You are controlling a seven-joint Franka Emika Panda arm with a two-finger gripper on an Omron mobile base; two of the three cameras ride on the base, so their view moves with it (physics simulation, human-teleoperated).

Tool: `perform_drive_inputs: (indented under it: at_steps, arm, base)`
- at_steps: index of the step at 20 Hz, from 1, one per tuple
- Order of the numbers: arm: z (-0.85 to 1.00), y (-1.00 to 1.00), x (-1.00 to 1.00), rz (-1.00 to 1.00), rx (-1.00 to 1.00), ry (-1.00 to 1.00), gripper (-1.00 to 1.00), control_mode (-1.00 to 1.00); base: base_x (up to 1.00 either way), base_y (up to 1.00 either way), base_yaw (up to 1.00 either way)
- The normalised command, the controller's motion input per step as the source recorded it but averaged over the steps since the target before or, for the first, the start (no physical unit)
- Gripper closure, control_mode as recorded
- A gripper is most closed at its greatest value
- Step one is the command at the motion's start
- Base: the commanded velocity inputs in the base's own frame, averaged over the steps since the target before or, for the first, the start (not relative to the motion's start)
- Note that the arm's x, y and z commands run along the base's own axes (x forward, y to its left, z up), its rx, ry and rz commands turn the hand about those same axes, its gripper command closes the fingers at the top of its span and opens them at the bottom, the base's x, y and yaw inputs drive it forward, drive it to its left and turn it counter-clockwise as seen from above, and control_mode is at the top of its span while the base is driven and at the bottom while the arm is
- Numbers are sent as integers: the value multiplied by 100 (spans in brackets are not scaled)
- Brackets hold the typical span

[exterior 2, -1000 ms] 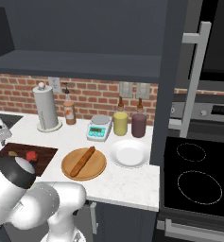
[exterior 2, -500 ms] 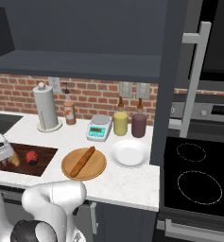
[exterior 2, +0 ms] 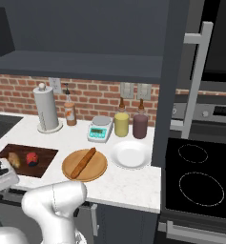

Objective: From the different types of pastries on the counter, select a croissant and place it on the cutting board. Then retrieve a jar of jam from the cabinet and place it alongside the croissant on the cutting board.

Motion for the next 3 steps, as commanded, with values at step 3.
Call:
perform_drive_inputs:
  at_steps: [3]
  arm:
    - [0, -36, -57, 0, 0, 11, -100, -100]
  base:
    - [0, 0, 0]
